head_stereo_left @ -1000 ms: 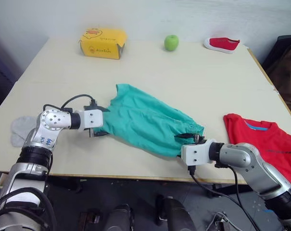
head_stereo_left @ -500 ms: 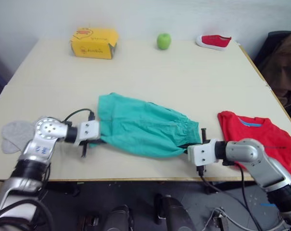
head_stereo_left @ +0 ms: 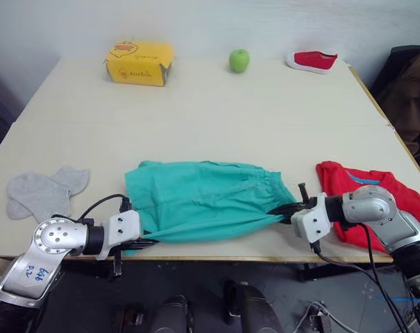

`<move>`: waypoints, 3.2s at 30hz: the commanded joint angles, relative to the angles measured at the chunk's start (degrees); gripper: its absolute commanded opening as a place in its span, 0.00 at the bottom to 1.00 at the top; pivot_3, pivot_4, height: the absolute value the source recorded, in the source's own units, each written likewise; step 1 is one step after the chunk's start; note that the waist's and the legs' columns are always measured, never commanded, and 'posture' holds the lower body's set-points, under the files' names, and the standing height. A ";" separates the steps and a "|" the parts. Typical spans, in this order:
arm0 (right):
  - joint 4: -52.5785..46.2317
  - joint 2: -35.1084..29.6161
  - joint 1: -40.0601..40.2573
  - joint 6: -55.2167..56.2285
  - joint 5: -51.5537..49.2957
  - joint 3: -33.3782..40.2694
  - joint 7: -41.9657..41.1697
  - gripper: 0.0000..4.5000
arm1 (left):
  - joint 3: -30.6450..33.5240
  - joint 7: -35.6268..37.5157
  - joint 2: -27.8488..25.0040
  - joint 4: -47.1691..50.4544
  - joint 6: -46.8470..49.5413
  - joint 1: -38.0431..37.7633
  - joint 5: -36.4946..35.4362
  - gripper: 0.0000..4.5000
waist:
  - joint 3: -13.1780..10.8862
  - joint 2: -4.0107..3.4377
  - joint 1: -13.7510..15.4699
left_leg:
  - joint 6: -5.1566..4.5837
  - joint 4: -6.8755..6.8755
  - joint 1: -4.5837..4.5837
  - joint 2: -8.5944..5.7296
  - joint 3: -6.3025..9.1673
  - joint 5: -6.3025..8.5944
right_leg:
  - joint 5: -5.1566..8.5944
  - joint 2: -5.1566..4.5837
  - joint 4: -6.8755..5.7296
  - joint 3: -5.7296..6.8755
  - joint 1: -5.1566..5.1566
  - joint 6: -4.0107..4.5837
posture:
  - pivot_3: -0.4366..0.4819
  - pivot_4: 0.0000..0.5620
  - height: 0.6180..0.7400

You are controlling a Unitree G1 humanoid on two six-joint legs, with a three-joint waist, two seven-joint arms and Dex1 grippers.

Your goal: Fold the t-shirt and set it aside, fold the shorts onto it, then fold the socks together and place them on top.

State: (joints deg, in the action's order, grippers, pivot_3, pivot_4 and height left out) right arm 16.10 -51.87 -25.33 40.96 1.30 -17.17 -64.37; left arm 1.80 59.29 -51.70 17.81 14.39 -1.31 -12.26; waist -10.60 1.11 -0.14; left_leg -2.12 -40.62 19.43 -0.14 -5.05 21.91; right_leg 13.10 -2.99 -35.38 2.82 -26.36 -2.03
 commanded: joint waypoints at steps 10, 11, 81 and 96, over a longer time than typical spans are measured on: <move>-36.70 -11.10 8.35 -55.34 -44.26 14.46 1.02 0.93 | 15.12 2.94 -2.09 -3.00 19.14 10.57 -23.14 0.72 | -0.05 -0.07 0.51 | 0.24 0.51 -0.20 0.02 0.14 -0.08 | 0.19 -0.05 -0.04 0.14 -0.01 0.28 | 0.48 0.27 1.00; -38.09 -9.19 6.48 -60.62 -48.21 14.63 4.45 0.93 | 13.68 1.13 -0.83 -5.22 19.99 15.06 -22.60 0.72 | -0.04 0.00 0.59 | 0.29 0.48 -0.21 0.01 0.21 -0.11 | 0.20 -0.12 -0.14 0.22 0.00 0.30 | 0.48 0.27 1.00; -46.81 13.36 16.15 -112.74 -52.87 48.39 34.16 0.29 | -10.53 0.42 21.76 -29.34 3.86 31.09 -2.06 0.00 | 0.08 0.14 0.57 | 0.59 0.66 -0.13 0.17 0.22 -0.29 | 0.26 0.12 -0.21 0.22 -0.12 0.40 | 0.48 0.27 1.00; -40.37 32.27 27.32 -111.60 -88.24 47.48 73.71 0.99 | -13.05 1.86 24.17 -31.78 -0.37 31.51 0.57 0.00 | 0.09 0.15 -0.22 | 0.34 0.92 -0.26 0.14 0.15 -0.15 | 0.27 0.13 -0.21 0.08 -0.15 0.42 | 0.48 0.27 1.00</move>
State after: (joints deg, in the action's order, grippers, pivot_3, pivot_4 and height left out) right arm -26.63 -19.89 3.12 -73.26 -84.72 31.50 6.05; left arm -11.29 60.86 -27.62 -14.36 14.87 30.08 -12.03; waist -10.51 1.26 -0.36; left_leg -1.79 -39.70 19.16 0.01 -4.91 21.76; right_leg 13.38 -2.86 -35.58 2.89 -26.49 -1.61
